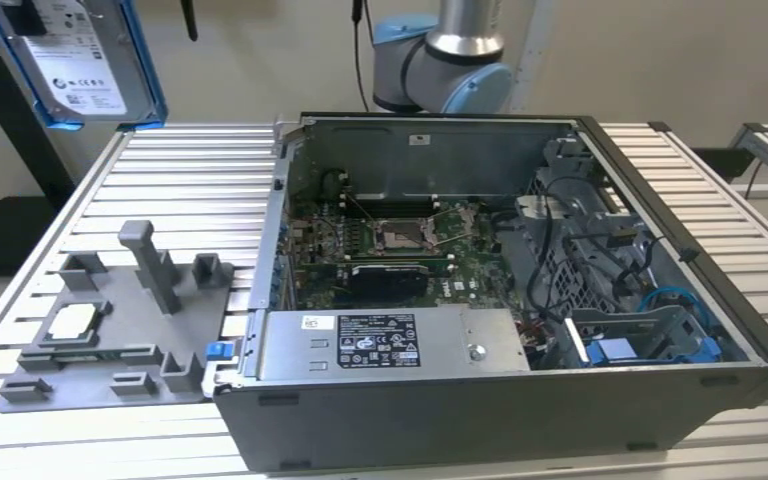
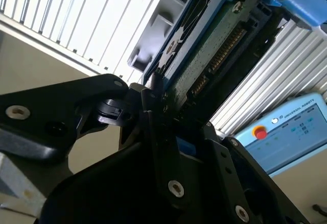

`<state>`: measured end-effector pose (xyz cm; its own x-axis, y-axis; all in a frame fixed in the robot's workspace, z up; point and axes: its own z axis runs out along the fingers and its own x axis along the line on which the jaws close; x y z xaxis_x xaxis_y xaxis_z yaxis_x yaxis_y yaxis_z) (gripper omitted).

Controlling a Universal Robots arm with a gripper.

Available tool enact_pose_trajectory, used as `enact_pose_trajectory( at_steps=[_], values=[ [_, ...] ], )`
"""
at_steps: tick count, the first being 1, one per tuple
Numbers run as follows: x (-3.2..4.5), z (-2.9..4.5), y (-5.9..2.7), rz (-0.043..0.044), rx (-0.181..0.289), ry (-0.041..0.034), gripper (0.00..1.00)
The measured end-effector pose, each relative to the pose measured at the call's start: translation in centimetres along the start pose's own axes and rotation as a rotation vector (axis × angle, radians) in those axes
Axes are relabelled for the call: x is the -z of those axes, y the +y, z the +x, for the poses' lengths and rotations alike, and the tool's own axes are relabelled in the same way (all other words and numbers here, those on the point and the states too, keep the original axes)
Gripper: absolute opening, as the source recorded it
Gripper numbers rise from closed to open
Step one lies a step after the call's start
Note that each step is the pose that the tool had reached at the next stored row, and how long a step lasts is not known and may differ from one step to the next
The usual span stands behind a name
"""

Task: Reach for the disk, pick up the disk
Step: 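Pick up the disk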

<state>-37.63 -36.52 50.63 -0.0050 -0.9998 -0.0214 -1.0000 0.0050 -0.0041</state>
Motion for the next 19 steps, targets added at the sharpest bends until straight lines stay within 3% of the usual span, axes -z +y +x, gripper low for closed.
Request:
enact_pose_trajectory(
  at_steps=[19],
  values=[
    [-0.03,-0.04,-7.44,-0.0097,0.000,0.0001,0.00]
  ],
)
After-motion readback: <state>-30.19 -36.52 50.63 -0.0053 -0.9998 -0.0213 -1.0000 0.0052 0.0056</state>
